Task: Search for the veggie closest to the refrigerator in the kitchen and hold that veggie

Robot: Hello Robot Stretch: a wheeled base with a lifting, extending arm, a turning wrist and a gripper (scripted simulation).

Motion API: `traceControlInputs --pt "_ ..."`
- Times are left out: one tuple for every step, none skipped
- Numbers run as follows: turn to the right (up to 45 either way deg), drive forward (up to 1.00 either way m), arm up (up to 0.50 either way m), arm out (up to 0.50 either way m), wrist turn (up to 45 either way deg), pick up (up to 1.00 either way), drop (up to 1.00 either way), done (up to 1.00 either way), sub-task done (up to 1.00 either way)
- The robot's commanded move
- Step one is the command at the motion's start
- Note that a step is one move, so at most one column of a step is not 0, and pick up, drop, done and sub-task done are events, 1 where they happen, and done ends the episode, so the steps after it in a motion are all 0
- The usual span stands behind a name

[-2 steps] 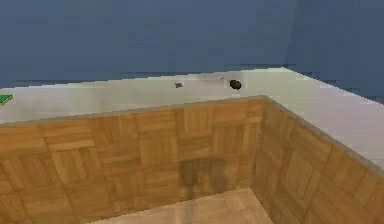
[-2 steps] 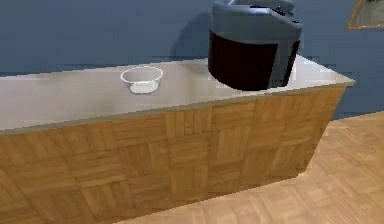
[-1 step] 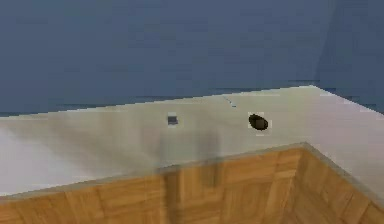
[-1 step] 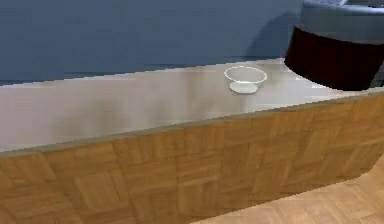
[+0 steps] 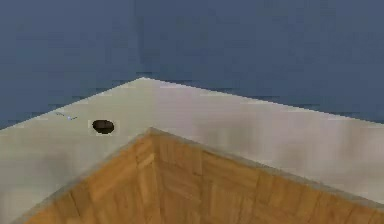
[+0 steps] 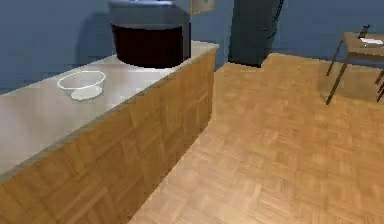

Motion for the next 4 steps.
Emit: traceControlInputs --pt "45.0 0.00 0.00 0.00 0.0 0.00 0.00 0.00 0.00" --pt "45.0 0.00 0.00 0.00 0.0 0.00 0.00 0.00 0.00" --pt "24.0 0.00 0.00 0.00 0.0 0.00 0.00 0.00 0.00" --pt "0.0 1.00 0.00 0.00 0.0 0.00 0.00 0.00 0.00"
